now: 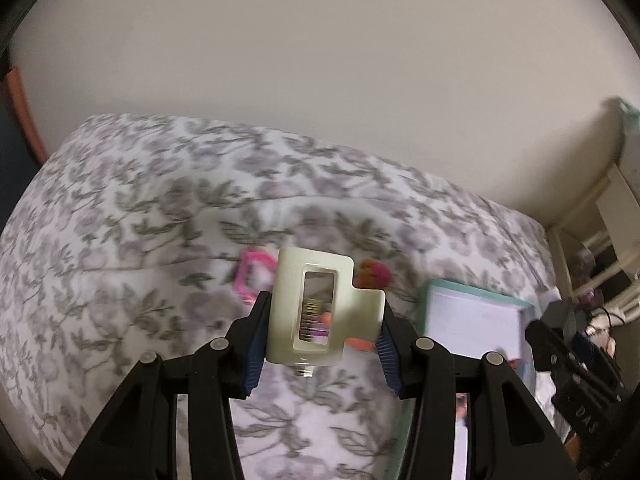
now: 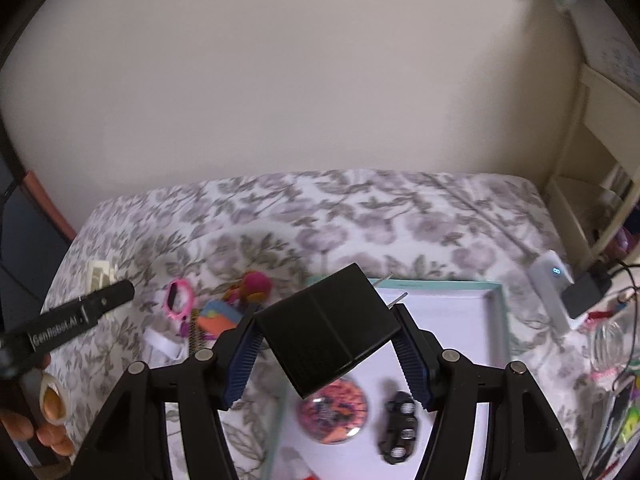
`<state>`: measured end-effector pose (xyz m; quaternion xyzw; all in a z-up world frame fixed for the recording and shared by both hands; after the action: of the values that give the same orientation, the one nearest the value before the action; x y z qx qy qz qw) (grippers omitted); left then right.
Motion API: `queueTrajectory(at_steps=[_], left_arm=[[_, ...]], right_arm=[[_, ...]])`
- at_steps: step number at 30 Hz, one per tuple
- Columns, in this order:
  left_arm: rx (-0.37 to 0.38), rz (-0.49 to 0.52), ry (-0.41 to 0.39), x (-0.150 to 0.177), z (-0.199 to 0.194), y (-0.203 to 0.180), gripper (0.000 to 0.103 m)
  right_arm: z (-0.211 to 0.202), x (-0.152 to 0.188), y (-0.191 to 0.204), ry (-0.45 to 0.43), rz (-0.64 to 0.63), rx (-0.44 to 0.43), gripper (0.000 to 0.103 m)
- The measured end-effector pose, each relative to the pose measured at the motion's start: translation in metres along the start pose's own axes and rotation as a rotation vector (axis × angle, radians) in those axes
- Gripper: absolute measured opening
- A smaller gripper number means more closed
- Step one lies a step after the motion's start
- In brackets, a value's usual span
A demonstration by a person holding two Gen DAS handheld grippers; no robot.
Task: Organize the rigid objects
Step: 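Carry the hair clip and charger into the white tray and open both grippers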
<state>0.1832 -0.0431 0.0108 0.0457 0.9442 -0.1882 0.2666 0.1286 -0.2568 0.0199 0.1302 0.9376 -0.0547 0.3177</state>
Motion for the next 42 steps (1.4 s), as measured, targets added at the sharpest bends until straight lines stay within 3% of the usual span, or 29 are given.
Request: queueTrajectory(at_steps=[10,19,30,42], left_arm=[[0.036,0.143,0.063,0.018,0.036,-0.063,0.05],[0.049,0.236,0.075,0.03,0.065,-0.096,0.05],[0.098,0.297,0.075,0.043,0.105,-0.118,0.05],[0.146,0.31,0.094,0.053,0.132,-0.126,0.05]], right_arm=[[0.009,0.004,-0.06,0.024,0.07,0.091,0.066],[0.026,0.013,-0.089,0.06,0.1,0.133,0.066],[0.072,0.035,-0.087,0.157,0.1,0.106,0.066],[0.093,0.045,-0.087,0.187,0.093,0.138,0.066]])
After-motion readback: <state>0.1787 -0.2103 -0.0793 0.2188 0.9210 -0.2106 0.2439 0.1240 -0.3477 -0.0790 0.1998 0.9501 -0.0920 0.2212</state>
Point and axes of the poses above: each gripper's, at about its wrist camera, not at the fingertips, and z roughly the way its jaws point, y to its left, x to its underside, the point moved 2 cm from there along z, roughly the way its jaws point, and after that the axes turned 11 degrees about x, right-handed, at the moved point
